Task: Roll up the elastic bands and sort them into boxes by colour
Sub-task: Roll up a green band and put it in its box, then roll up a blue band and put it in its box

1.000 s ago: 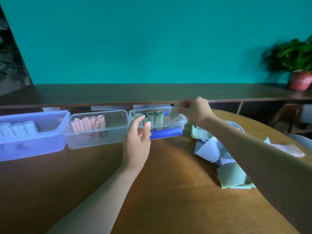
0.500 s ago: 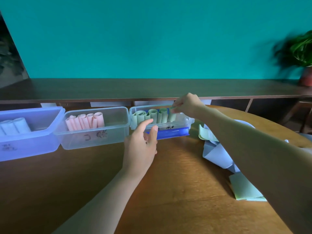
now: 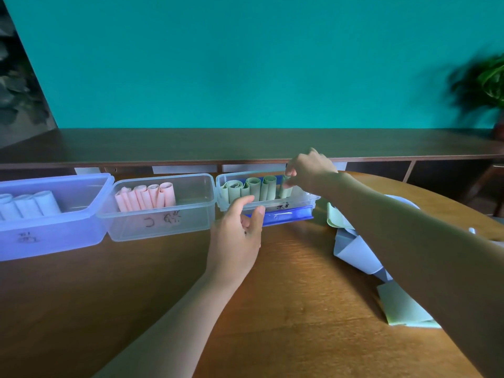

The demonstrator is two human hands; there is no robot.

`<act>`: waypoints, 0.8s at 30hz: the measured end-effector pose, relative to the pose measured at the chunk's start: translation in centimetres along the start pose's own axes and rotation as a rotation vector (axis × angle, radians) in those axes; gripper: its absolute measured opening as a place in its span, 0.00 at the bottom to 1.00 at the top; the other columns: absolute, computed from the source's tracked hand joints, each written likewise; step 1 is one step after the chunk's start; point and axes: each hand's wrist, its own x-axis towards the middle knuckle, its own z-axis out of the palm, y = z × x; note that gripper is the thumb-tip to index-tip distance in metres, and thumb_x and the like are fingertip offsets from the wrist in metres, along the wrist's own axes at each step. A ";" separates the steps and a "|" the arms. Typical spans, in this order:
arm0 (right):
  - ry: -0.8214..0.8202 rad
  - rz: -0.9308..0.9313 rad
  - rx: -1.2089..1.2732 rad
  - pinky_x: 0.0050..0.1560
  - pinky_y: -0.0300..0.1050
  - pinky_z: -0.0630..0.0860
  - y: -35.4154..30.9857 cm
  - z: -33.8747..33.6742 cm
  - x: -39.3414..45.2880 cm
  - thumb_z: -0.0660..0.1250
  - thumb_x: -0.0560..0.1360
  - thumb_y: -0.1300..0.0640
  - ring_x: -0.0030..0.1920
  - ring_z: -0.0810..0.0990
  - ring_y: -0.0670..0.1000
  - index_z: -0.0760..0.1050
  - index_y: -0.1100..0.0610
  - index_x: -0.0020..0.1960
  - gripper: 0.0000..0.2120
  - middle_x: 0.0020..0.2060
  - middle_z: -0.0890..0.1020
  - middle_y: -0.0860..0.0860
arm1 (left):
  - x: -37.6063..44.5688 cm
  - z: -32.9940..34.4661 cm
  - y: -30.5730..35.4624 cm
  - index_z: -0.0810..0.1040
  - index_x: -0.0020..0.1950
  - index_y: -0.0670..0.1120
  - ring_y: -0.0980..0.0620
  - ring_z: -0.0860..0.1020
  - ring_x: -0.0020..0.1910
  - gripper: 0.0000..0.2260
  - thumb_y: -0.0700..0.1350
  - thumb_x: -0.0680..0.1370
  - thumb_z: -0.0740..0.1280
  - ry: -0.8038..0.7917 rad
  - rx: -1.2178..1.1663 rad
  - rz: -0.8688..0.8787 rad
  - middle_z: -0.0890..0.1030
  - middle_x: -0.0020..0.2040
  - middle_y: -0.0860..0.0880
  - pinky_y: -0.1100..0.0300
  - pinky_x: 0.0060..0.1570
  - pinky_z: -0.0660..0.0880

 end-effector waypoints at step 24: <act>0.094 0.036 0.246 0.43 0.44 0.76 2.5 -4.8 -12.9 0.73 0.76 0.48 0.39 0.78 0.47 0.86 0.52 0.48 0.08 0.39 0.84 0.46 | -3.2 -1.5 1.7 0.75 0.70 0.54 0.51 0.81 0.41 0.21 0.62 0.80 0.60 -0.125 0.021 0.045 0.82 0.45 0.56 0.53 0.42 0.82</act>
